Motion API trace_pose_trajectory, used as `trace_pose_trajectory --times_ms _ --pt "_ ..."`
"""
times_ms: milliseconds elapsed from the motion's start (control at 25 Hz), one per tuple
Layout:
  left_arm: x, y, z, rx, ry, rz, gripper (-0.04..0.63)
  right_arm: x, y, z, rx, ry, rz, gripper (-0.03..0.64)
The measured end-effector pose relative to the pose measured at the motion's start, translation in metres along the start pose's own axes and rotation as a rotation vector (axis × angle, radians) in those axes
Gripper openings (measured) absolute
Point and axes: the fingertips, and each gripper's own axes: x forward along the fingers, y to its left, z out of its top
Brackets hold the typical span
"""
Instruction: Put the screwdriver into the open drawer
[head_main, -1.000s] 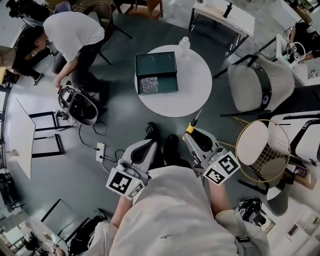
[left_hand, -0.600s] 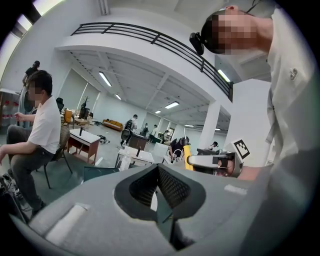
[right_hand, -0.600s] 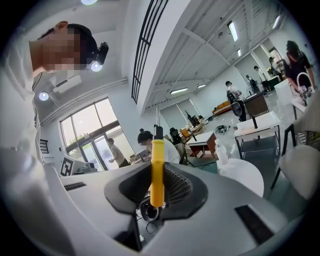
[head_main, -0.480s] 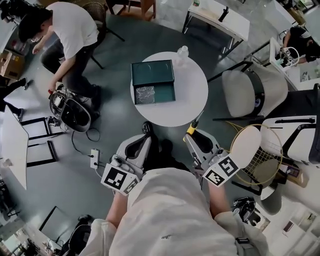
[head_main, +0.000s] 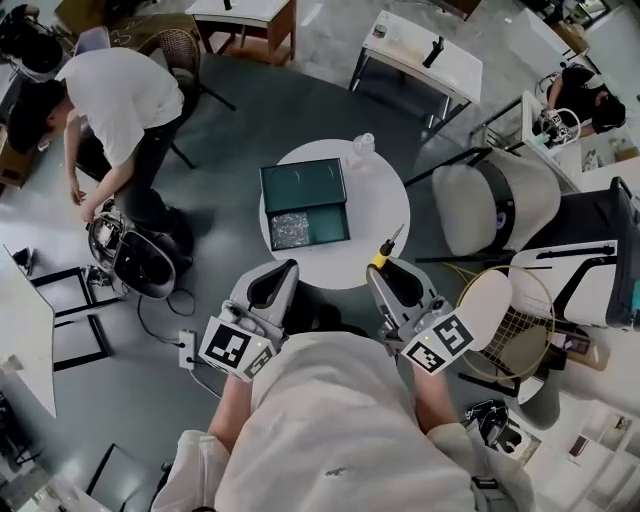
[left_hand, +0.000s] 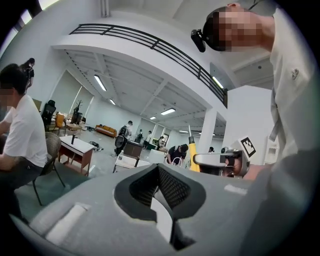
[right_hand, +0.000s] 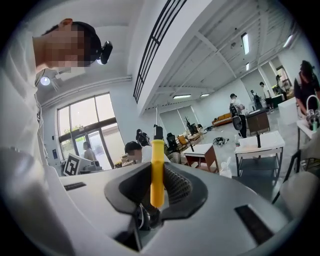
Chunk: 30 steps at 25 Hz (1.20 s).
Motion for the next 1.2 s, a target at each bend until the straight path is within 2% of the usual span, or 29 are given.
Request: trace_pose_trajectory --times_ms 360,560,800,1200 --pt "0.015 0.037 0.009 0.008 0.027 -0.087 0.011 0.032 -0.008 0.007 -0.011 -0.027 -0.081 0.077" --pt "0.017 0.055 0.004 0.007 0.056 -0.091 0.011 0.040 -0.015 0.004 -0.028 -0.015 -0.110 0.077" --pt "0.023 0.065 0.001 -0.030 0.059 -0.050 0.011 0.048 -0.027 0.007 -0.058 0.035 -0.093 0.076" --pt "0.025 0.061 0.007 -0.054 0.013 0.093 0.011 0.073 -0.045 0.008 -0.147 0.141 0.066 0.075"
